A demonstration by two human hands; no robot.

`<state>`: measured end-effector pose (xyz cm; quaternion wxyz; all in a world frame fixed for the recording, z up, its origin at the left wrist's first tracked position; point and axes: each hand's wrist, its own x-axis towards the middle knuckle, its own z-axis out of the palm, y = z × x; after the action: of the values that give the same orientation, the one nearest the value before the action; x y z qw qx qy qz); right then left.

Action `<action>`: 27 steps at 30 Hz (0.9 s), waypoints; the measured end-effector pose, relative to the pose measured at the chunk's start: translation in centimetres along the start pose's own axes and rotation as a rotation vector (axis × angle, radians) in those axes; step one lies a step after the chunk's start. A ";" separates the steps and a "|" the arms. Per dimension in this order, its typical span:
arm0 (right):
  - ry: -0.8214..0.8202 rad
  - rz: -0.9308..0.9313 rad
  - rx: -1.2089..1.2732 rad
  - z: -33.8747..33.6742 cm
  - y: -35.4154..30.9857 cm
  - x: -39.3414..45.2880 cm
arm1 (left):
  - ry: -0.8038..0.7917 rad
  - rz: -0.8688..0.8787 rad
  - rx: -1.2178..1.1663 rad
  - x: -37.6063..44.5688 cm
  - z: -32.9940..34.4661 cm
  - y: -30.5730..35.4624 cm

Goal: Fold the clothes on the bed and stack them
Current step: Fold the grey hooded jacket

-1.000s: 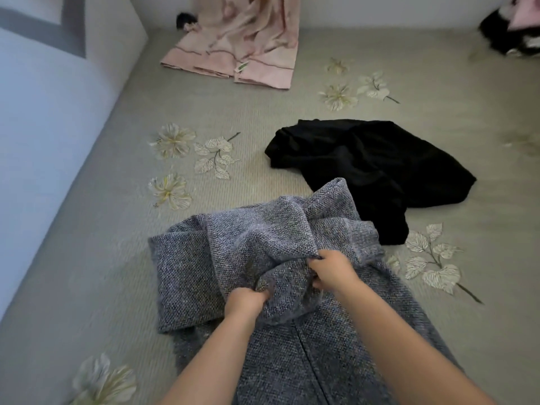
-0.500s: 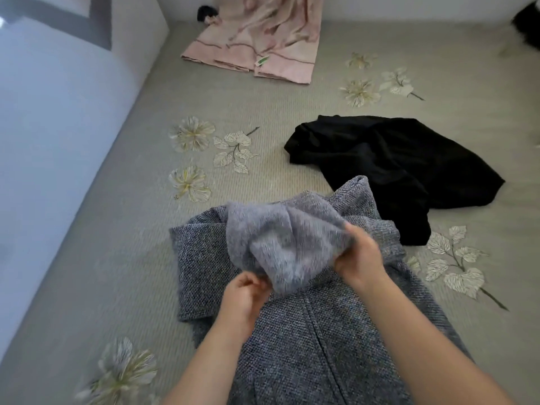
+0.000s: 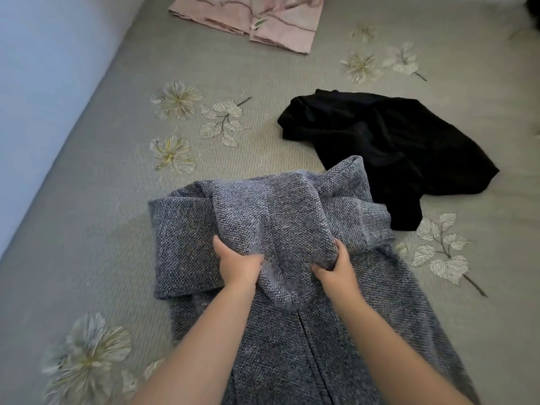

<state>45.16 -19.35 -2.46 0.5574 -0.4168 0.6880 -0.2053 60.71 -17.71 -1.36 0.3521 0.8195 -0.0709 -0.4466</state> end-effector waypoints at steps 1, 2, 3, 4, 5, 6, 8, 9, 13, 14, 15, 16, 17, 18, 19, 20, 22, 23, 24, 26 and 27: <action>-0.025 -0.007 0.118 -0.4 -0.2 0.0 | 0.002 0.024 -0.106 0.3 0.1 -0.1; -0.045 -0.003 0.240 -1.0 -0.2 0.0 | -0.017 0.026 -0.246 0.5 0.0 -0.3; -0.063 0.012 0.363 -1.5 0.0 0.2 | -0.066 0.006 -0.407 0.7 -0.5 -0.5; -0.080 0.030 0.467 -2.0 0.3 0.4 | -0.144 -0.026 -0.551 0.9 -1.0 -1.0; -0.094 0.049 0.516 -2.2 0.6 0.4 | -0.237 -0.057 -0.637 0.8 -1.6 -1.7; -0.089 0.071 0.471 -2.1 1.0 0.3 | -0.291 -0.065 -0.615 0.8 -2.0 -2.7; -0.009 0.071 -0.028 -1.4 1.8 -0.1 | -0.212 0.050 -0.218 0.6 -2.5 -4.7; 0.031 0.028 -0.332 -0.9 2.5 -0.3 | -0.134 0.166 0.079 0.4 -2.6 -5.7; 0.140 -0.276 -1.008 -0.4 4.1 -1.0 | 0.128 0.730 0.833 -1.0 -2.5 -6.4; 0.167 -0.329 -1.066 -0.7 4.1 -1.2 | 0.164 0.886 0.903 -1.1 -2.5 -6.5; 0.192 -0.423 -1.088 -1.0 4.1 -1.5 | 0.156 1.047 0.954 -1.2 -2.5 -6.7; 0.225 -0.562 -1.080 -1.2 4.5 -1.8 | 0.104 1.196 0.999 -1.3 -2.5 -7.1; 0.182 -0.682 -1.096 -1.4 4.9 -2.3 | 0.020 1.309 1.038 -1.3 -2.5 -7.5; 0.054 -0.755 -1.168 -1.5 5.3 -2.7 | -0.081 1.364 1.084 -1.4 -2.5 -8.0; -0.112 -0.747 -1.241 -1.6 5.8 -3.3 | -0.199 1.342 1.155 -1.7 -2.5 -8.5; -0.251 -0.692 -1.271 -1.7 6.6 -3.9 | -0.319 1.243 1.254 -2.1 -2.5 -9.2; -0.432 -0.492 -1.297 -2.7 8.3 -4.4 | -0.445 1.002 1.422 -2.0 -2.3 -11.5; -0.472 -0.446 -1.332 -3.2 8.6 -4.7 | -0.466 0.912 1.483 -2.1 -2.3 -12.3; -0.501 -0.430 -1.359 -3.8 8.8 -5.1 | -0.457 0.871 1.510 -2.3 -2.2 -13.0; -0.503 -0.428 -1.343 -5.2 9.7 -6.2 | -0.403 0.875 1.439 -3.1 -2.2 -13.8; -0.479 -0.440 -1.323 -6.0 10.3 -6.9 | -0.378 0.894 1.378 -3.6 -2.2 -14.0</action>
<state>36.18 -9.09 -4.27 0.2704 -0.8277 0.4280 0.2420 57.57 -4.62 -7.13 -0.1011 0.6572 -0.7032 -0.2518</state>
